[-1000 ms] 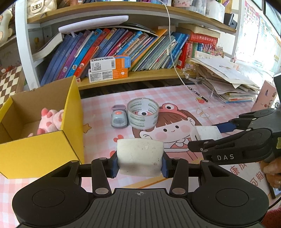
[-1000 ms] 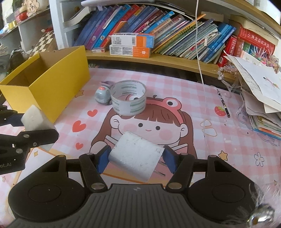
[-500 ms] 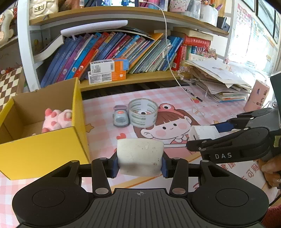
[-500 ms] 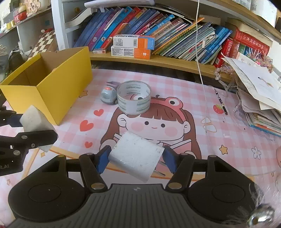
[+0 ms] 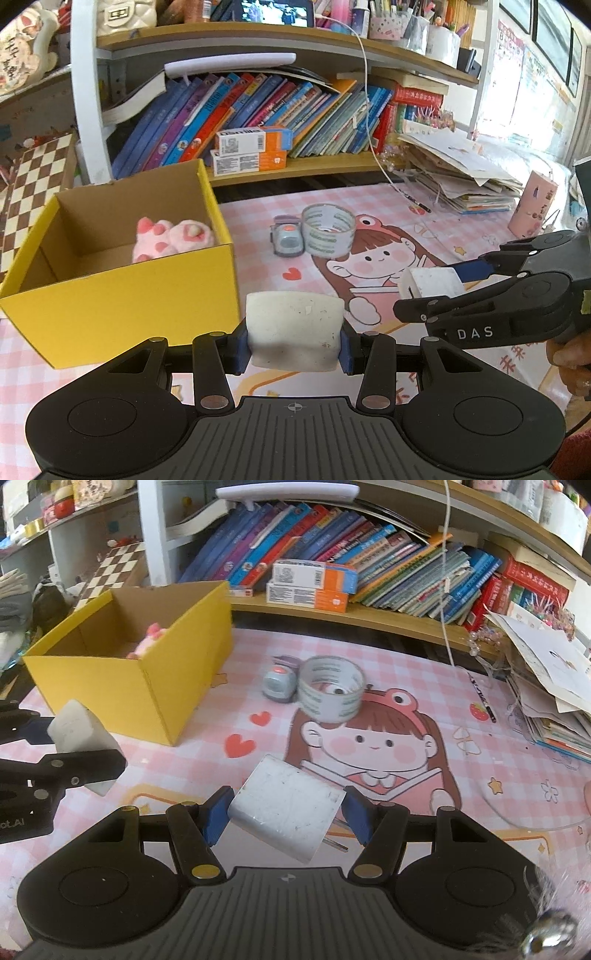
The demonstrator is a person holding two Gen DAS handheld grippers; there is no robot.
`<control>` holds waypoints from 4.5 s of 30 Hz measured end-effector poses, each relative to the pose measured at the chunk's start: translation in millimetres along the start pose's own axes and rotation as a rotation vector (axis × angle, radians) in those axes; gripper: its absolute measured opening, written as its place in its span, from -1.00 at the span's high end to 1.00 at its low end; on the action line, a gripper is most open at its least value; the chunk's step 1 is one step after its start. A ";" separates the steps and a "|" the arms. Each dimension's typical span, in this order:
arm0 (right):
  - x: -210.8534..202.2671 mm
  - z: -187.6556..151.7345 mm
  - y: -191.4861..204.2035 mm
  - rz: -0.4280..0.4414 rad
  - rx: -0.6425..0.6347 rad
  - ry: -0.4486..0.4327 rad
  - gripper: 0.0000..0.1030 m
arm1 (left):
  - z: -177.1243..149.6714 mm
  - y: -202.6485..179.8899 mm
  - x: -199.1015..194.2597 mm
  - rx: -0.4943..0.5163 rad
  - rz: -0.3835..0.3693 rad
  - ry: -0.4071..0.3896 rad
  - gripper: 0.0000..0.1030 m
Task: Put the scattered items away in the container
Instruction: 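Lift and carry the white block and white charger with both tools toward the yellow box, then lower the white block and white charger with both tools into the yellow box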
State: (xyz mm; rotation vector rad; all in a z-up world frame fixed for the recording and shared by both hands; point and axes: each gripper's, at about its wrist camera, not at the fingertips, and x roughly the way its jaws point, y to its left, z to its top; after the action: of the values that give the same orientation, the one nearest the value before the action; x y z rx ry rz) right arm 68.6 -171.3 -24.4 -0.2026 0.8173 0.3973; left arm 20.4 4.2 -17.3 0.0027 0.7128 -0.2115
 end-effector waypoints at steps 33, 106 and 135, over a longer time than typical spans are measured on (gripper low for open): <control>-9.7 32.9 119.0 0.063 -0.096 -0.063 -0.21 | -14.2 96.1 -52.0 -0.029 0.036 -0.088 0.17; 94.3 169.3 153.2 0.161 -0.278 -0.097 -0.21 | 61.6 203.2 37.7 -0.076 0.110 -0.077 0.17; 157.1 193.4 152.2 0.175 -0.320 -0.050 -0.21 | 59.1 218.9 80.7 -0.053 0.137 0.041 0.08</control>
State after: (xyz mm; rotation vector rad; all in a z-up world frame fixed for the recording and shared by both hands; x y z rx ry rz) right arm 230.6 71.4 -14.8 -0.4187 0.7216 0.6963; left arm 160.5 198.6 -40.1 0.0052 0.7557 -0.0620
